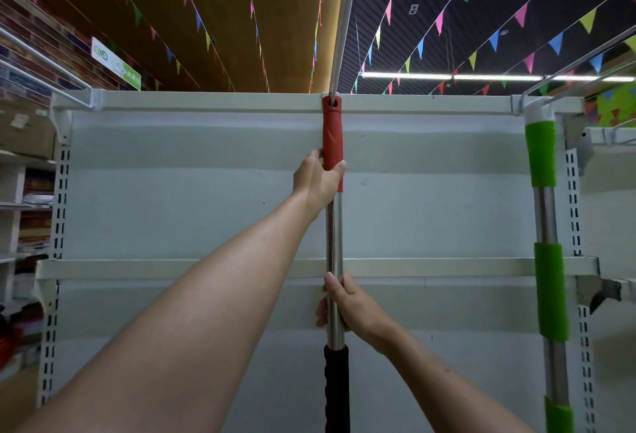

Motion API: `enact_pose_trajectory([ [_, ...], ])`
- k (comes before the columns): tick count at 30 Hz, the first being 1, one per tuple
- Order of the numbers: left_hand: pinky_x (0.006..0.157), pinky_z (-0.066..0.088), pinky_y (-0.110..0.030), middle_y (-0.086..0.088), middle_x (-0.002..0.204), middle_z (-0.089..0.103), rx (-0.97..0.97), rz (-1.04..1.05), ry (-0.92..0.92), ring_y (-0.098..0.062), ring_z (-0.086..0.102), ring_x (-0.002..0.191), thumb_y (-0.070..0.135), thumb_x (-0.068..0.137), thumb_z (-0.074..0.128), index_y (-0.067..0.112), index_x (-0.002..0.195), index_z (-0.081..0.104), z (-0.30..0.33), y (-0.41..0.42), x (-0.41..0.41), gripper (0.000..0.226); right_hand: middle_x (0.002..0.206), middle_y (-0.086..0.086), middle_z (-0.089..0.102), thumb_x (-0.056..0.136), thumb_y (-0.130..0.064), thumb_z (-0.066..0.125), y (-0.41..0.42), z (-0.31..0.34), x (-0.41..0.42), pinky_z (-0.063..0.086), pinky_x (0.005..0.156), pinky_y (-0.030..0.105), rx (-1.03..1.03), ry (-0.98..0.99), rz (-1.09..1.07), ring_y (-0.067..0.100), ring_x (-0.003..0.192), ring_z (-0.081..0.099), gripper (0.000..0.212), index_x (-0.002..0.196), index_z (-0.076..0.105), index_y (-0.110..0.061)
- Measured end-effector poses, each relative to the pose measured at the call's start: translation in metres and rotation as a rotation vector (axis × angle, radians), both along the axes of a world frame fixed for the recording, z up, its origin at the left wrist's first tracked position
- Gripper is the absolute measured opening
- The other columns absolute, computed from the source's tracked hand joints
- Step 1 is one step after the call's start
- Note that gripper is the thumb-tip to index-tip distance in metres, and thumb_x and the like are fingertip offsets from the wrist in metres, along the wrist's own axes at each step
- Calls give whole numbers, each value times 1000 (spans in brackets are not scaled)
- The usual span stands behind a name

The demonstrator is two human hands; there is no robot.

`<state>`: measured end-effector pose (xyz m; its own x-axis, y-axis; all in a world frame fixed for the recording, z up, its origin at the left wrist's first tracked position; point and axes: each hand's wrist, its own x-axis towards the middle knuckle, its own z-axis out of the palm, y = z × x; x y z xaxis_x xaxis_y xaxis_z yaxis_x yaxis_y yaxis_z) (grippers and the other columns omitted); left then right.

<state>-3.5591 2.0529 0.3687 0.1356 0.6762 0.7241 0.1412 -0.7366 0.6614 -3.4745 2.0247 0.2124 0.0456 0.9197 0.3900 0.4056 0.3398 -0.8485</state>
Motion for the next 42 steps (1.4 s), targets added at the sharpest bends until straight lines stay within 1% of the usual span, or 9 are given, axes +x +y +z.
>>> enact_pose_trajectory([
  [8, 89, 40, -28, -8, 130, 53, 3, -31, 66, -22, 52, 106, 18, 95, 52, 11, 140, 37, -3, -3, -2, 48, 83, 8, 63, 101, -40, 31, 0, 2, 0, 46, 58, 17, -17, -1, -3, 14, 69, 63, 32, 104, 43, -10],
  [12, 85, 42, -27, -7, 126, 54, 12, -10, 73, -19, 53, 96, 17, 94, 54, 12, 141, 36, -7, -4, -2, 50, 88, 8, 66, 101, -42, 31, -1, 2, 1, 46, 67, 24, -25, -40, -19, 17, 77, 64, 36, 107, 45, -9],
  [16, 83, 44, -27, -6, 126, 54, 8, -18, 83, -20, 57, 98, 14, 93, 55, 13, 142, 35, -8, -4, -4, 53, 91, 7, 67, 101, -43, 32, 0, 4, 2, 47, 70, 26, -39, -48, -28, 17, 78, 63, 33, 102, 45, -13],
  [21, 81, 44, -27, -8, 122, 57, 29, 30, 106, -21, 58, 93, 16, 92, 56, 12, 139, 38, -9, -5, -4, 51, 89, 3, 69, 100, -47, 31, 5, 1, 4, 49, 83, 39, -48, -69, -40, 18, 81, 65, 31, 95, 44, -18],
  [26, 81, 42, -26, -6, 121, 59, 9, 27, 103, -19, 57, 94, 18, 90, 59, 13, 140, 38, -11, -5, -7, 54, 84, 1, 68, 101, -45, 31, 3, 2, 2, 48, 84, 41, -59, -60, -36, 22, 82, 65, 31, 94, 42, -17],
  [31, 85, 44, -25, -8, 118, 64, 4, 37, 96, -23, 61, 106, 18, 88, 62, 13, 139, 41, -11, -6, -9, 55, 84, 3, 66, 101, -42, 31, -3, 5, -2, 45, 80, 39, -57, -32, -34, 25, 84, 62, 29, 95, 42, -16],
  [36, 81, 45, -25, -9, 117, 64, 9, 29, 94, -21, 61, 96, 18, 88, 62, 13, 139, 40, -8, -4, -8, 57, 86, 6, 65, 101, -41, 31, -4, 6, -3, 48, 91, 50, -54, -26, -23, 27, 85, 62, 29, 97, 42, -15],
  [39, 82, 45, -25, -8, 113, 66, 10, 28, 94, -20, 61, 95, 19, 88, 62, 14, 140, 39, -8, -1, -9, 57, 88, 8, 65, 101, -42, 31, -1, 6, -2, 48, 90, 50, -62, -16, -12, 29, 84, 63, 28, 92, 41, -18],
  [42, 81, 43, -23, -9, 118, 64, 13, 21, 97, -17, 59, 91, 19, 89, 62, 14, 142, 38, -8, 0, -9, 59, 89, 7, 66, 101, -44, 31, 0, 6, 0, 50, 89, 48, -75, -18, -4, 29, 85, 65, 28, 93, 41, -18],
])
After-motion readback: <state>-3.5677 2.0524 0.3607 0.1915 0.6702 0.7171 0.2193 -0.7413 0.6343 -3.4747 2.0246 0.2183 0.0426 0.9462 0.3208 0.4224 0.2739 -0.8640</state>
